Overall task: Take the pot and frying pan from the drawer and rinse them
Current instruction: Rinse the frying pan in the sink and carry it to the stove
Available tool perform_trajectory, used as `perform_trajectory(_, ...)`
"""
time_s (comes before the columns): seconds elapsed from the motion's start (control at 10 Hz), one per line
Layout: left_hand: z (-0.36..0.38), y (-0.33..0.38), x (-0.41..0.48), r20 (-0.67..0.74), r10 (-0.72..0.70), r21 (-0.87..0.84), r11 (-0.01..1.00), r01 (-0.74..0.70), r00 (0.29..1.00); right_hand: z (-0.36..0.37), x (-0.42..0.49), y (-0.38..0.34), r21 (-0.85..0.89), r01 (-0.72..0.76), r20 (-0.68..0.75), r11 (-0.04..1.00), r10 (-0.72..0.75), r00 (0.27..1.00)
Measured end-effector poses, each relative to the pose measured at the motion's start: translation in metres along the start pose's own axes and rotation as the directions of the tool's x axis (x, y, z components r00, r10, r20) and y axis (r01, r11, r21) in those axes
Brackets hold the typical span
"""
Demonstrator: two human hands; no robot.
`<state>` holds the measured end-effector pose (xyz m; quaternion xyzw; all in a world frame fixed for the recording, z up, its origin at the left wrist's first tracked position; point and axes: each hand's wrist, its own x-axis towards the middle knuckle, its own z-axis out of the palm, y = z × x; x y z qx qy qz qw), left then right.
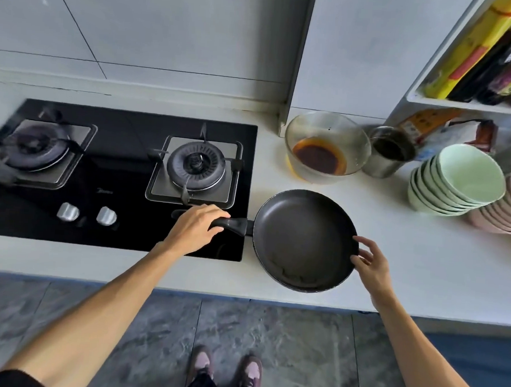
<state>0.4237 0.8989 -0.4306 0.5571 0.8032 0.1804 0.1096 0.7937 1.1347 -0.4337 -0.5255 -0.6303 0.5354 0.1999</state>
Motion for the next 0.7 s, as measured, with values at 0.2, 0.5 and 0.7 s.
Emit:
perform_trajectory(0.2,0.013,0.002,0.004,-0.025,-0.004,0.015,1.000,0.004,1.000,0.002,0.007,0.013,0.003,-0.009,-0.029,1.000,0.010,1.000)
perform_trajectory(0.5,0.001,0.018,0.009,0.013,-0.065,0.091,0.994,0.064,0.998,0.006,0.005,0.008,-0.172,0.031,-0.033,0.985,-0.037,0.999)
perform_trajectory(0.7,-0.033,0.049,-0.006,-0.105,-0.090,0.109,0.989,0.102,0.990,0.000,-0.022,-0.013,-0.547,0.295,-0.026,0.784,-0.368,0.929)
